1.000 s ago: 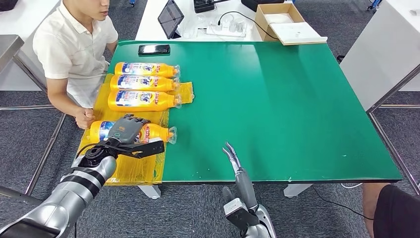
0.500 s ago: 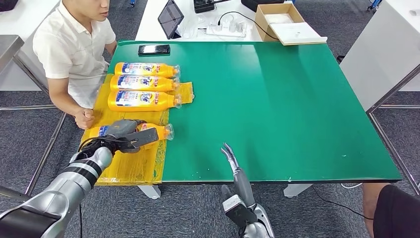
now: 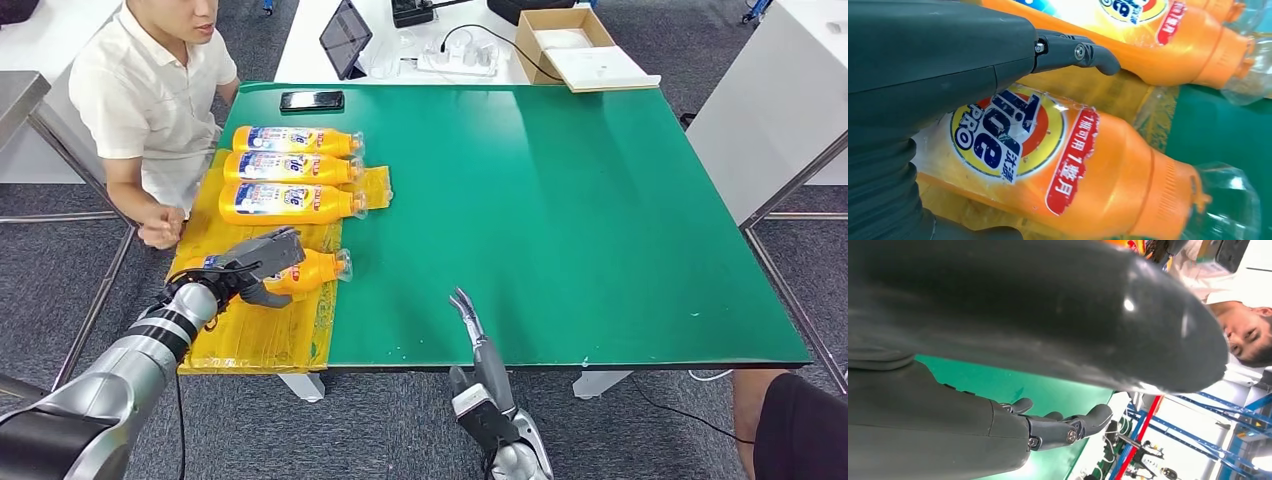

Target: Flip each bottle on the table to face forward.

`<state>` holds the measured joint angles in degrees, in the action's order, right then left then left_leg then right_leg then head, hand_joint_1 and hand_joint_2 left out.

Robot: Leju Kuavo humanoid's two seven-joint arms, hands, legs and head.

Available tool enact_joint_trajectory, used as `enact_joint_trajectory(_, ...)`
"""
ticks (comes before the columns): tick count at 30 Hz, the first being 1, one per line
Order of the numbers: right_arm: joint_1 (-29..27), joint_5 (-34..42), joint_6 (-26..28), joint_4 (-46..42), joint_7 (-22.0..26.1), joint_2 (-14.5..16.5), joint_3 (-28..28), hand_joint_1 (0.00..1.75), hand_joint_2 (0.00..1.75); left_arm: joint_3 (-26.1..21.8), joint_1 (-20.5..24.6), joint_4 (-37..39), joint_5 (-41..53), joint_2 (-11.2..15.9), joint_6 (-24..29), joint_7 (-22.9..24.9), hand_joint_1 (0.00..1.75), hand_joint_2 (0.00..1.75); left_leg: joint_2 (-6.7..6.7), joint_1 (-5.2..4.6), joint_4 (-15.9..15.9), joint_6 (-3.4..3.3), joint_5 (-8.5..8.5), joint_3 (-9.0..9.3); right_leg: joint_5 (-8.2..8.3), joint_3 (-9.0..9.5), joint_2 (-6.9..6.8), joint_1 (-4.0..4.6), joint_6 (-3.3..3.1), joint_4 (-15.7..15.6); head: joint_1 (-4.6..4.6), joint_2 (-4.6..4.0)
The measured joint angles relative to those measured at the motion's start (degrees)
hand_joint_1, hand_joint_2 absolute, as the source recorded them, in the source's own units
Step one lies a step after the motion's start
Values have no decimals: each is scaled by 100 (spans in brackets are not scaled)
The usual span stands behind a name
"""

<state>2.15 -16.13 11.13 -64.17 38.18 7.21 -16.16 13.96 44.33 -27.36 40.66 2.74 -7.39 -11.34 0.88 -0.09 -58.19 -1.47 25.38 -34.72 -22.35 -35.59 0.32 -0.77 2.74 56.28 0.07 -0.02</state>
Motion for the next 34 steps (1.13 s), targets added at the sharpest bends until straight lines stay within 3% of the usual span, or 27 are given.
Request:
enact_joint_trajectory(9,19,151,166,98,0,-72,-4,0,0,40,-153,-332,-369,-18,58,-528,0,175,-1,0,0,0,0,-2,0,0,1,0,0,0,0,0)
enact_joint_trajectory(13,13,182,197,116,0,-107,-6,0,0,48,-395,-959,-686,7,372,-579,0,0,-1,0,0,0,1,-3,0,-1,0,0,0,0,-1,0)
enact_joint_trajectory(21,-53,224,279,120,0,-153,-6,0,0,98,-839,-2377,-1204,195,487,-459,0,0,-2,1,0,0,1,-3,-1,-1,1,1,0,0,0,0)
enact_joint_trajectory(25,-80,228,281,119,0,-161,-6,0,0,111,-1083,-2956,-1332,252,676,-438,0,175,-2,0,0,0,1,-2,-1,-1,1,0,0,0,1,0)
enact_joint_trajectory(30,-202,737,117,-93,0,-151,7,0,0,22,-1627,-3685,-2337,176,768,-573,0,175,-2,-2,0,0,3,-2,-2,-1,1,-1,0,-1,-1,0)
enact_joint_trajectory(34,-497,1127,146,-781,2,-39,117,0,0,-117,-2603,-4615,-3704,-218,899,-933,0,175,-7,-8,0,2,13,-3,-6,-5,5,-5,0,-3,-1,0)
